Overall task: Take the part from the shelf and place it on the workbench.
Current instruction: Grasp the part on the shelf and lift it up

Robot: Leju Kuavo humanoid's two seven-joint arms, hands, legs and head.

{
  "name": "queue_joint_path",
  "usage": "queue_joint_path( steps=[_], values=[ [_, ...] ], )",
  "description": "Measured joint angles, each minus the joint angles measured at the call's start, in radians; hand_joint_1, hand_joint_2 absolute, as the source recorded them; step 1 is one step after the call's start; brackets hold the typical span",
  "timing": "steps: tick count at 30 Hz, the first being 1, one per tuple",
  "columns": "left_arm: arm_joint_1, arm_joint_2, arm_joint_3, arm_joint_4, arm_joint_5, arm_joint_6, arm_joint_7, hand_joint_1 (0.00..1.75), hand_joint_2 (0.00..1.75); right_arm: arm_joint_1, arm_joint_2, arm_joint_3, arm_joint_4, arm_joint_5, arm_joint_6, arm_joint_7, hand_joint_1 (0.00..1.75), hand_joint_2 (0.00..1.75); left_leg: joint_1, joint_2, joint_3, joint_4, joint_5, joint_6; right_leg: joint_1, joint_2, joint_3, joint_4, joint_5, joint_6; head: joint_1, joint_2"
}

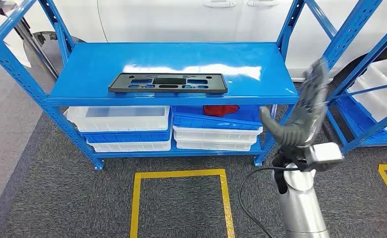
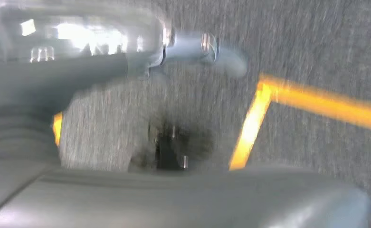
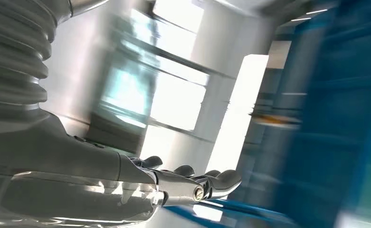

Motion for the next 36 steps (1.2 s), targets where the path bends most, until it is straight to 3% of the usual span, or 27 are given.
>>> queue_joint_path(
  steps=[2,3,4,6,8,10,13,15,17,18,19,21,23,24,28,30,32,33,34,35,36],
  values=[
    [0.0,0.0,0.0,0.001,-0.002,0.0,0.001,0.0,0.0,0.002,-0.018,0.04,-0.076,0.024,-0.044,0.0,0.0,1.75,0.0,-0.001,0.003,0.0,-0.003,0.0,0.0,0.0,-0.028,0.048,-0.003,0.0,0.0,0.0],
    [0.0,0.0,0.0,0.001,-0.004,0.0,0.001,0.0,0.0,0.003,-0.036,0.077,-0.142,0.047,-0.09,0.001,0.0,1.75,0.0,-0.002,0.006,0.001,-0.005,0.0,0.0,-0.001,-0.045,0.072,0.006,-0.001,0.0,0.0],
    [0.0,-0.001,0.0,0.001,-0.004,0.0,0.002,0.0,0.0,0.001,-0.055,0.11,-0.194,0.065,-0.14,0.002,0.0,1.75,0.0,-0.004,0.01,0.002,-0.009,-0.001,0.0,-0.001,-0.046,0.057,0.035,-0.003,0.0,0.0],
    [0.0,-0.001,0.0,0.001,-0.004,-0.001,0.001,0.0,0.0,-0.021,-0.096,0.178,-0.267,0.095,-0.231,0.006,0.0,1.75,0.0,-0.006,0.02,0.004,-0.017,-0.006,0.003,-0.002,-0.01,-0.067,0.127,-0.014,0.0,0.0],
    [-0.001,-0.002,0.001,0.003,-0.003,-0.003,-0.005,0.0,0.0,-0.054,-0.127,0.239,-0.309,0.113,-0.278,0.021,0.0,1.75,-0.003,-0.004,0.021,0.01,-0.025,-0.014,0.01,-0.005,0.026,-0.175,0.177,-0.024,0.0,0.0],
    [-0.003,-0.003,0.003,0.004,-0.002,-0.004,-0.012,0.0,0.0,-0.073,-0.14,0.273,-0.321,0.122,-0.286,0.044,0.0,1.75,-0.003,-0.001,0.016,0.013,-0.028,-0.024,0.015,-0.005,0.032,-0.202,0.175,-0.029,0.0,0.0],
    [-0.005,-0.002,0.005,0.004,-0.005,0.0,-0.017,0.0,0.0,-0.08,-0.144,0.286,-0.295,0.095,-0.263,0.08,0.0,1.75,-0.002,-0.001,0.008,0.034,-0.044,-0.041,0.008,-0.005,0.039,-0.216,0.177,-0.038,0.0,0.0],
    [-0.004,-0.002,0.006,0.004,-0.005,0.001,-0.024,0.0,0.0,-0.081,-0.134,0.288,-0.22,0.066,-0.183,0.13,0.0,1.75,0.006,-0.003,-0.036,0.129,-0.091,-0.055,0.004,-0.008,0.045,-0.222,0.178,-0.043,0.0,0.0],
    [-0.002,-0.002,0.008,0.004,-0.006,0.0,-0.033,0.0,0.0,-0.087,-0.107,0.294,-0.082,0.082,-0.078,0.195,0.0,1.75,0.015,-0.003,-0.106,0.258,-0.136,-0.067,0.003,-0.007,0.045,-0.221,0.177,-0.046,0.0,0.0],
    [-0.002,-0.002,0.008,0.004,-0.008,-0.001,-0.037,0.0,0.0,-0.092,-0.09,0.301,0.0,0.109,-0.044,0.213,0.0,1.75,0.019,-0.003,-0.128,0.291,-0.136,-0.072,0.003,-0.006,0.045,-0.221,0.177,-0.046,0.0,0.0],
    [-0.002,-0.002,0.008,0.004,-0.012,-0.002,-0.039,0.0,0.0,-0.101,-0.072,0.314,0.086,0.148,-0.025,0.223,0.0,1.75,0.023,-0.003,-0.131,0.282,-0.116,-0.076,0.002,-0.005,0.046,-0.221,0.176,-0.045,0.0,0.0],
    [-0.003,-0.002,0.008,0.004,-0.022,-0.004,-0.041,0.0,0.0,-0.127,-0.037,0.356,0.254,0.237,-0.02,0.233,0.0,1.75,0.03,-0.002,-0.088,0.165,-0.037,-0.081,0.0,-0.005,0.05,-0.219,0.173,-0.04,0.0,0.0],
    [-0.006,-0.001,0.008,0.004,-0.028,-0.004,-0.041,0.0,0.0,-0.152,-0.007,0.401,0.391,0.298,-0.027,0.242,0.0,1.75,0.03,-0.003,-0.041,0.051,0.01,-0.078,0.002,-0.005,0.048,-0.214,0.169,-0.03,0.0,0.0],
    [-0.007,-0.001,0.008,0.004,-0.03,-0.004,-0.041,0.0,0.0,-0.16,0.006,0.418,0.442,0.319,-0.033,0.246,0.0,1.75,0.029,-0.005,-0.032,0.026,0.014,-0.073,0.004,-0.006,0.045,-0.213,0.169,-0.025,0.0,0.0],
    [-0.008,-0.002,0.007,0.004,-0.047,-0.005,-0.035,0.0,0.0,-0.215,0.048,0.491,0.63,0.476,-0.057,0.313,0.0,1.75,0.028,-0.005,-0.033,0.015,0.014,-0.045,0.003,-0.008,0.035,-0.198,0.159,-0.007,0.0,0.0],
    [-0.016,-0.002,0.005,0.004,-0.057,-0.006,-0.032,0.0,0.0,-0.252,0.071,0.544,0.746,0.589,-0.093,0.361,0.0,1.75,0.029,-0.003,-0.031,0.01,0.016,-0.034,0.001,-0.008,-0.007,-0.109,0.11,-0.001,0.0,0.0],
    [-0.022,-0.001,0.004,0.004,-0.065,-0.008,-0.029,0.0,0.0,-0.281,0.097,0.591,0.864,0.671,-0.154,0.408,0.0,1.75,0.026,-0.004,-0.031,0.01,0.015,-0.028,0.001,-0.008,-0.076,0.03,0.054,0.0,0.0,0.0],
    [-0.023,-0.001,0.004,0.004,-0.069,-0.009,-0.028,0.0,0.0,-0.291,0.109,0.608,0.921,0.699,-0.191,0.428,0.0,1.75,0.024,-0.004,-0.03,0.011,0.014,-0.027,0.001,-0.008,-0.101,0.075,0.046,-0.001,0.0,0.0],
    [-0.023,-0.001,0.003,0.004,-0.071,-0.01,-0.027,0.0,0.0,-0.302,0.121,0.621,0.973,0.721,-0.23,0.444,0.0,1.75,0.022,-0.005,-0.029,0.011,0.013,-0.026,0.001,-0.008,-0.108,0.082,0.058,-0.003,0.0,0.0],
    [-0.022,-0.001,0.002,0.004,-0.074,-0.01,-0.027,0.0,0.0,-0.313,0.133,0.631,1.02,0.741,-0.269,0.457,0.0,1.75,0.019,-0.007,-0.027,0.012,0.012,-0.026,0.003,-0.008,-0.098,0.05,0.087,-0.009,0.0,0.0],
    [-0.022,-0.002,0.001,0.004,-0.076,-0.009,-0.026,0.0,0.0,-0.325,0.144,0.639,1.06,0.761,-0.306,0.468,0.0,1.75,0.017,-0.007,-0.024,0.012,0.011,-0.026,0.006,-0.008,-0.07,-0.016,0.128,-0.016,0.0,0.0]
  ],
)
